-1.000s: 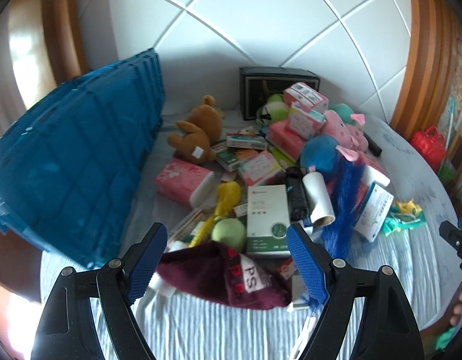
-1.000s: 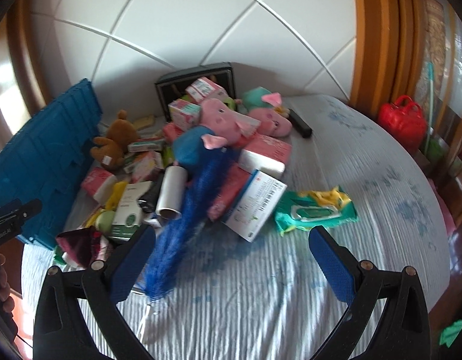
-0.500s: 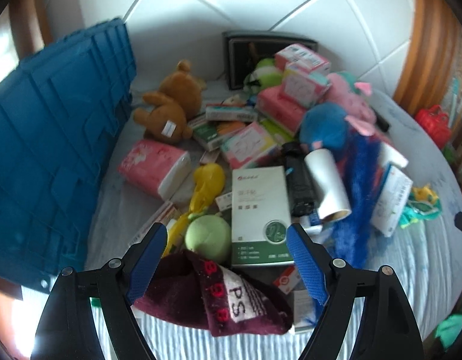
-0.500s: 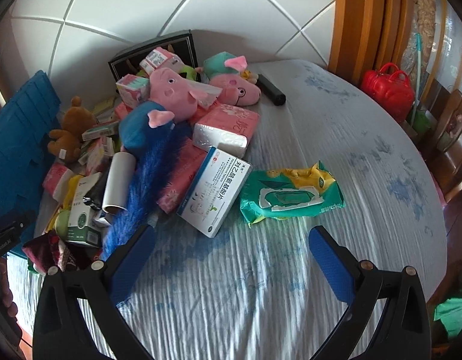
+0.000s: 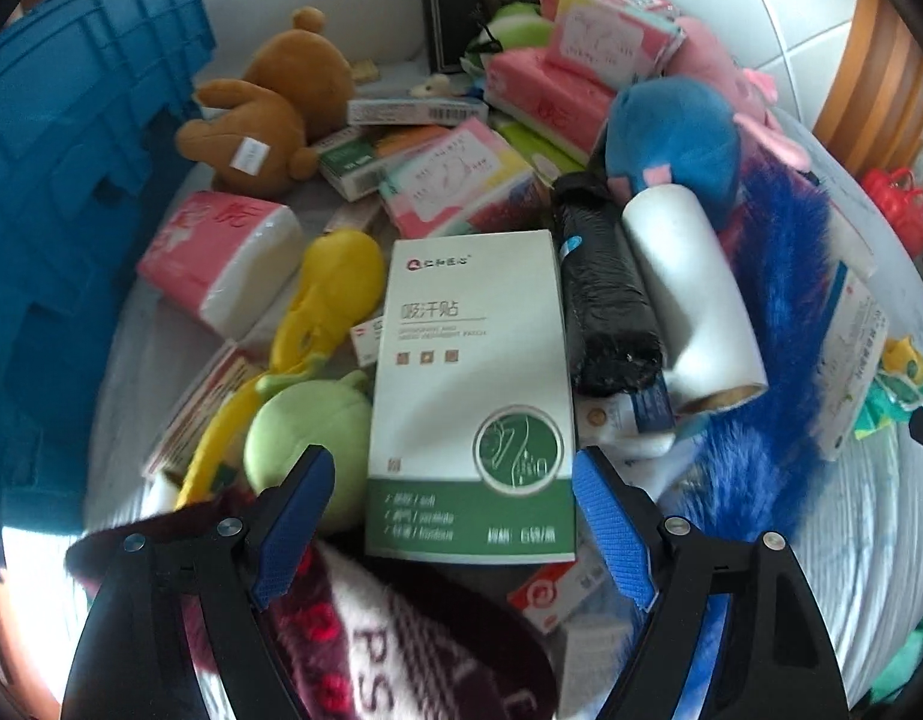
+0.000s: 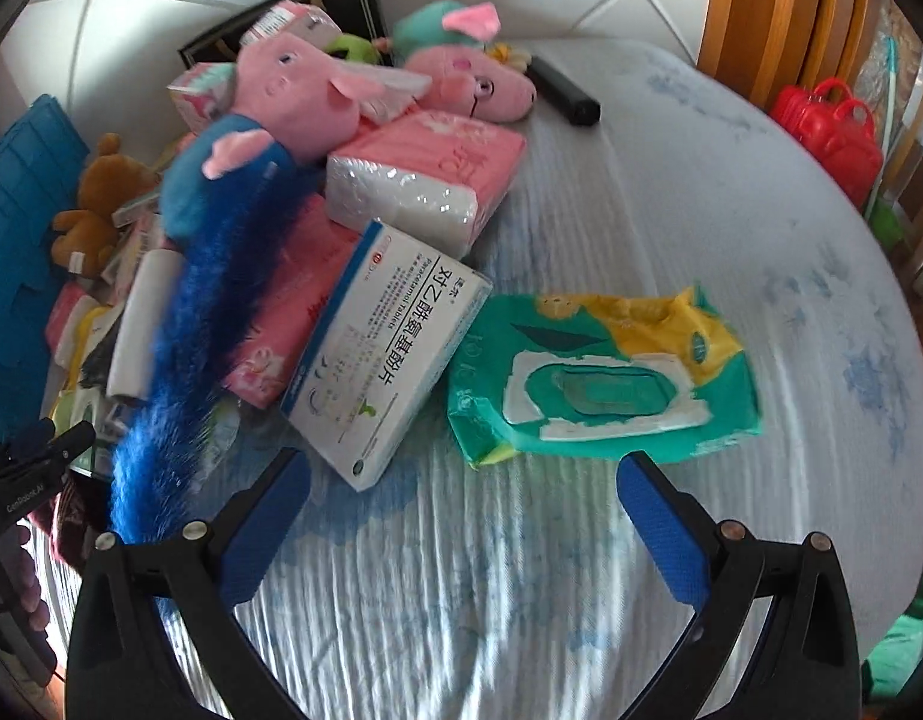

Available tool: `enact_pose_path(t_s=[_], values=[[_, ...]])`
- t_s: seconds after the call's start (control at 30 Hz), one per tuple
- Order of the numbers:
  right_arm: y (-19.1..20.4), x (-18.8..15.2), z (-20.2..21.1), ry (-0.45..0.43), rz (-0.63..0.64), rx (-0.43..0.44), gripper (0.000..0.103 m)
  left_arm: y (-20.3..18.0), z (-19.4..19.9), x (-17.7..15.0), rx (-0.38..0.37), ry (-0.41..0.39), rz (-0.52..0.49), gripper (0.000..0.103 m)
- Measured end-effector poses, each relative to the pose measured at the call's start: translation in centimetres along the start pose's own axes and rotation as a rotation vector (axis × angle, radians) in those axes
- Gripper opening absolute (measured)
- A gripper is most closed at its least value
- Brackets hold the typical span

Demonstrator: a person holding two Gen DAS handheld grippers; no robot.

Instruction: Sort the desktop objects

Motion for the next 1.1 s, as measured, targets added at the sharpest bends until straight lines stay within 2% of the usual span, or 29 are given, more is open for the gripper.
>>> enact_pose_path(t_s=[0.3,0.37,0.43,0.6,0.73,0.8,0.9,0.97,1.03,1.1], values=[[3.5,2.2,-2.9,0.031,-0.046,0.0,0.103,0.4,-2.7,2.2,-0.041,0.035,-0.021,0.084],[4.2,2.8,-3.6,0.035,-0.045,-0.011,0.103,0.9,-3.1,2.4,-0.049,0.038,-0.015,0.088],[4.6,3.2,-4.2,0.035,-0.042,-0.029,0.103,1.3,-3.2,2.4,-0.064,0.042,-0.017,0.088],[5.6,4.0,-5.0,0.019,-0.023,-0.07,0.103,1.3,-3.3,1.8,-0.047,0.053,-0.071,0.088],[5.8,3.9,-5.0,0.011,0.002,-0.085,0.103,1.6,-4.1,2.2,-0.043,0.054,-0.039,0.088],[5.9,3.5,-5.0,0.012,0.04,-0.113,0.103,1.9,-4.6,2.5,-0.046,0.055,-0.01,0.084],[5.7,3.1,-4.7,0.008,0.072,-0.127,0.091,1.8,-4.3,2.3,-0.046,0.045,-0.003,0.083],[4.8,3.0,-4.2,0.003,0.066,-0.13,0.071,1.6,-3.5,2.0,-0.042,0.032,-0.01,0.082],[4.0,3.0,-4.0,0.014,0.05,-0.11,0.063,1.4,-2.7,1.9,-0.041,0.016,-0.015,0.082],[3.7,3.1,-3.6,0.02,0.029,-0.085,0.062,1.2,-1.8,1.9,-0.04,-0.001,-0.017,0.082]])
Point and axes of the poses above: each gripper's, at about its wrist camera, not at the fingertips, and z roughly against the way its jaws point, y to its left, x to its top, the point moved 8 cm from there along -z, roughly the way its jaws point, and after that the axes turned 14 degrees about -x, right-handed, at the moved point
